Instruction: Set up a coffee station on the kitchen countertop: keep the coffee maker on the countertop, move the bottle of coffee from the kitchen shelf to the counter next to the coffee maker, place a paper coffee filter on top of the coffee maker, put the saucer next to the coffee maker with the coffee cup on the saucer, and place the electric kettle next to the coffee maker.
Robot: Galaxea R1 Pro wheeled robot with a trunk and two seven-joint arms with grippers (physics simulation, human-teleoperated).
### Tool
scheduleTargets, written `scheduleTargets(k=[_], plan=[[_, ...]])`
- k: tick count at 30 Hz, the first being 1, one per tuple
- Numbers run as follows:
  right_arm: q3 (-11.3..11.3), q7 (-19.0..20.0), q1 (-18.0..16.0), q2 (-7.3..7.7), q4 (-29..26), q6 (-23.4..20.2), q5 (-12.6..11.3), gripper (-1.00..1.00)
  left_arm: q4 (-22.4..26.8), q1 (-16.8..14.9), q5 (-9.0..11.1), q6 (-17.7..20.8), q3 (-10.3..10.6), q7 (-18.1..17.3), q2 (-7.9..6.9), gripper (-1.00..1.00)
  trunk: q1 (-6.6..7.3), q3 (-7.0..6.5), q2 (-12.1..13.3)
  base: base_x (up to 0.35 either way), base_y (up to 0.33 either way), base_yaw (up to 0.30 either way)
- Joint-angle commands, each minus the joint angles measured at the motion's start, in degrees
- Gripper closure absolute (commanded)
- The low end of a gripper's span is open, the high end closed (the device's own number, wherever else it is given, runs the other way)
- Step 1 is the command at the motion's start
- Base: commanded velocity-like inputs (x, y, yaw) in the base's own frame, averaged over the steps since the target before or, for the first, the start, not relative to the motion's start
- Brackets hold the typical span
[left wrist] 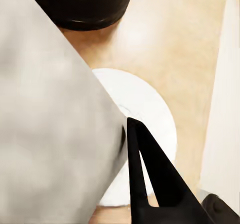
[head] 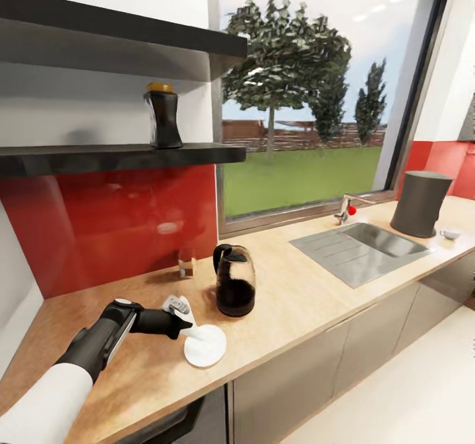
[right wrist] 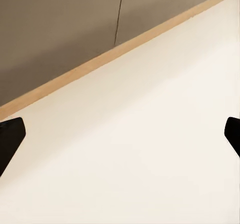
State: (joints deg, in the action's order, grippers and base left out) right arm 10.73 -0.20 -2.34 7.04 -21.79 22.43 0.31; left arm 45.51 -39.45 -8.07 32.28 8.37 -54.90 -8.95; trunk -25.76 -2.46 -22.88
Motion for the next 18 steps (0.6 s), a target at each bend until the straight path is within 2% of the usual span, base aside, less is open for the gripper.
scheduleTargets(k=[1, 10, 18], plan=[[0.08, 0.0, -0.03, -0.01, 0.08, 0.2, 0.04, -1.0, 0.1, -0.01, -0.6, -0.03, 0.06, 0.14, -0.02, 1.0, -0.02, 0.0, -0.04, -0.011, -0.265, -0.109], [0.08, 0.02, -0.02, -0.01, 0.08, 0.22, 0.05, -1.0, 0.1, -0.01, -0.55, -0.08, 0.04, 0.15, -0.02, 1.0, -0.02, -0.43, -0.04, -0.06, -0.267, -0.188], [0.08, 0.0, -0.02, -0.01, 0.08, 0.24, 0.04, -1.0, 0.1, 0.07, -0.5, -0.18, -0.02, 0.15, -0.02, 1.0, -0.02, -0.85, -0.04, -0.215, -0.218, -0.207]])
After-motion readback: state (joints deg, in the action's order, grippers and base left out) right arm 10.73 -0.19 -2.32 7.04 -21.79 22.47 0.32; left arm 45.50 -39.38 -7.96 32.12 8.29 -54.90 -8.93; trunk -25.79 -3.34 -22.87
